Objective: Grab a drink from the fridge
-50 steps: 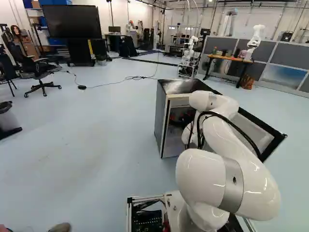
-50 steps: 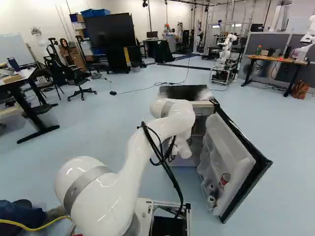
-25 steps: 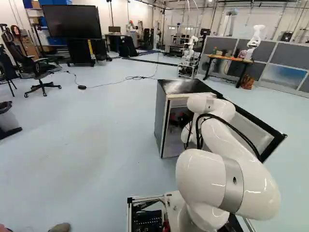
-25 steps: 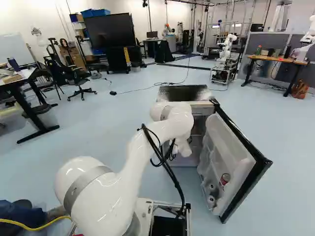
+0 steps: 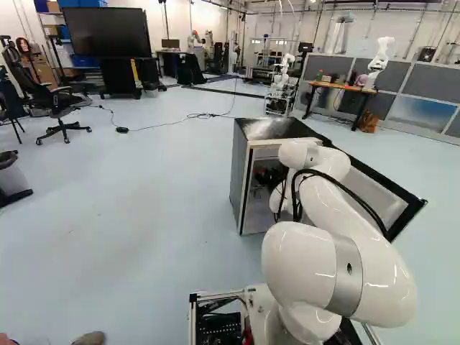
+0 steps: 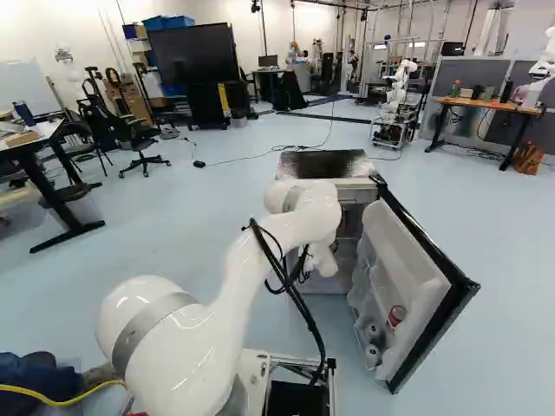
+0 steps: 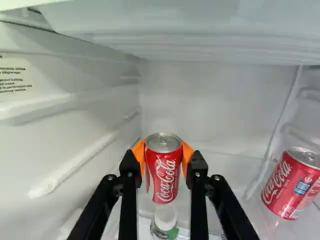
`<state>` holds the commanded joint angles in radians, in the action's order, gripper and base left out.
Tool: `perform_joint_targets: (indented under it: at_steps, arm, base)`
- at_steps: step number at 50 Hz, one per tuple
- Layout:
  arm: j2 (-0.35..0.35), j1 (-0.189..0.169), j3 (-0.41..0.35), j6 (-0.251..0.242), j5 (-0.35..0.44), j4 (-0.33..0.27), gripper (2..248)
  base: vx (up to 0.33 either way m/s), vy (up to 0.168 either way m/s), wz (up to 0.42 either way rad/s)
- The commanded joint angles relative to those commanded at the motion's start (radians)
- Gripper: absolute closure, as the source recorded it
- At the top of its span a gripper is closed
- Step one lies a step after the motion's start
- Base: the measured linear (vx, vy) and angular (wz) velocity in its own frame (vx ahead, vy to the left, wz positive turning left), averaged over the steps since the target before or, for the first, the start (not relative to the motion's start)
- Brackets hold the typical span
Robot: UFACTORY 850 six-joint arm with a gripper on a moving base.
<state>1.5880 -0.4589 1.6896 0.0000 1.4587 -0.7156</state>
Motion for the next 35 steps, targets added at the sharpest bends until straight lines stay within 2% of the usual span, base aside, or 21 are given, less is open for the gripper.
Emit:
perform_joint_targets:
  at_steps: [22,35]
  arm:
    - [-0.065,-0.001,-0.066,0.0,0.0,0.0,158]
    - [-0.117,-0.005,-0.167,0.0,0.0,0.0,158]
  base:
    - [0.0,0.0,0.0]
    - [0.0,0.0,0.0]
